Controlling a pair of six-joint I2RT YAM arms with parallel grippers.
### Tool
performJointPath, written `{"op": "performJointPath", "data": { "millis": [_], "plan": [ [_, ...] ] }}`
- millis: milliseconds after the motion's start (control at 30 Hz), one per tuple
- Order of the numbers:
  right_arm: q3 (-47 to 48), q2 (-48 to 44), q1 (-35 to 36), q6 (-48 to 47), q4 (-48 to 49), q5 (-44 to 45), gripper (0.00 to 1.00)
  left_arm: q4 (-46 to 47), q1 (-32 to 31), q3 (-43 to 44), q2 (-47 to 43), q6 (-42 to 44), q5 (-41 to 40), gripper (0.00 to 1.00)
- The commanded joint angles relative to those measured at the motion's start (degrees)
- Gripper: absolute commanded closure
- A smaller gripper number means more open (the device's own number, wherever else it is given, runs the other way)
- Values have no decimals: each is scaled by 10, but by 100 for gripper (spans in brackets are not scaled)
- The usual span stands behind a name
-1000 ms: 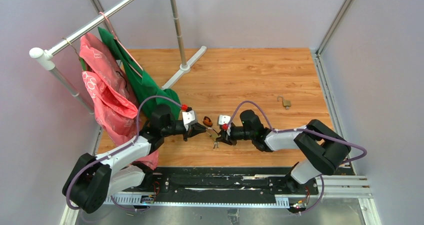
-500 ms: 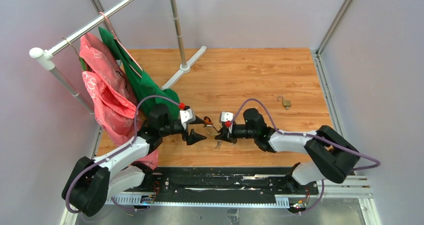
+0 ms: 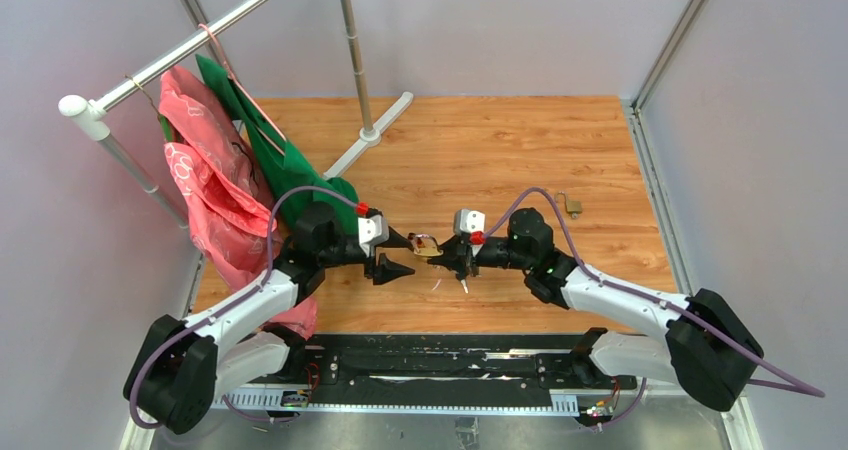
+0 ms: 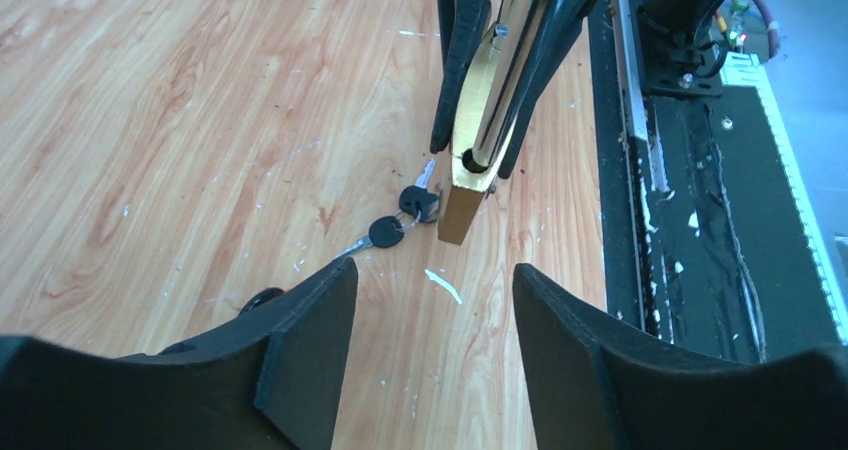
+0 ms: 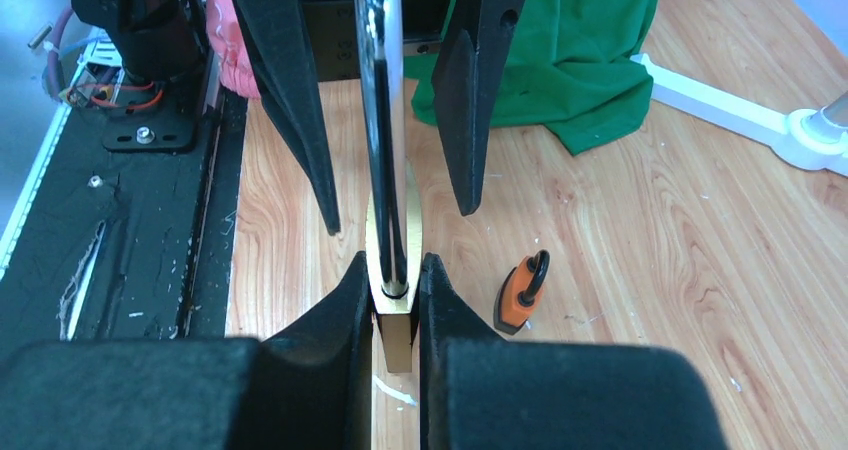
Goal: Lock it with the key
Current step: Adjust the lock.
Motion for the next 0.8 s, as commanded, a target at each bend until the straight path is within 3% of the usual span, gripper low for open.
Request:
{"op": "performJointPath", "data": {
  "millis": [0, 200, 500, 567, 767],
  "plan": [
    [54, -6, -7, 27, 48, -25, 100, 26, -16, 31, -7, -34, -29, 37],
    [68, 13, -6, 80, 125, -34, 100, 62, -34, 31, -14, -84, -34, 43],
    [83, 28, -4, 128, 180, -38, 100, 117, -34, 24, -23, -152, -57, 30],
    [89, 31, -2, 142, 193, -39, 100, 141, -34, 20, -21, -184, -69, 34],
    [95, 29, 1, 158, 203, -37, 100, 169, -35, 18, -24, -217, -82, 62]
  ]
}}
